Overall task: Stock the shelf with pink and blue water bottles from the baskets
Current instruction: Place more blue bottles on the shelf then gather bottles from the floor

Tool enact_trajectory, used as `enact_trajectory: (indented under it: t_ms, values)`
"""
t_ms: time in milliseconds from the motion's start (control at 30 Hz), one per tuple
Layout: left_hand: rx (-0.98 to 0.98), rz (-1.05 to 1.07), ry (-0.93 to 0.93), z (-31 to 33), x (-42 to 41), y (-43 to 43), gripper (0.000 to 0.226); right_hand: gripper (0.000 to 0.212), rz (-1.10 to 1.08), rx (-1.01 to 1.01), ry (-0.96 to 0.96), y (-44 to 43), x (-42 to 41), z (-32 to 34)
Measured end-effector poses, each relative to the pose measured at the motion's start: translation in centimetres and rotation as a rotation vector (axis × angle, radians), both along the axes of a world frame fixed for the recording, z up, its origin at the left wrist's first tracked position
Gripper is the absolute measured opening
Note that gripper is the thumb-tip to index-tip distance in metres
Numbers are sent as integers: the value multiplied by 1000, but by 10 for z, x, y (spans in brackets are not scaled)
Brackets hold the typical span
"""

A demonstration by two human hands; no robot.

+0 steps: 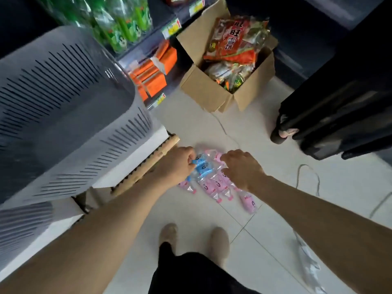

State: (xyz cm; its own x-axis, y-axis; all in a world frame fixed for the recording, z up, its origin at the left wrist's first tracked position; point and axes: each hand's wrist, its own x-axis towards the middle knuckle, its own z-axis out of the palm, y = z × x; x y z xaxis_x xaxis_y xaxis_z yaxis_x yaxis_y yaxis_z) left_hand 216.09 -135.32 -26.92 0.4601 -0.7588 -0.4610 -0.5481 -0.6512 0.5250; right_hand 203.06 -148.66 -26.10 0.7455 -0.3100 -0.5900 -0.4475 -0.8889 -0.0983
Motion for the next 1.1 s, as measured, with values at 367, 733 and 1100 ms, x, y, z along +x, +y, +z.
enact_trajectory:
  t_ms: [367,733,1100]
  values:
    - [196,-6,-7,-268,9,16,26,39,3,-62,40,6,-5,-261]
    - [178,-98,-162,-421,11,-17,32,58,62,-105,-21,2,18,-429]
    - [152,14,-67,-473,15,-46,52,72,203,-174,-28,-17,20,-472]
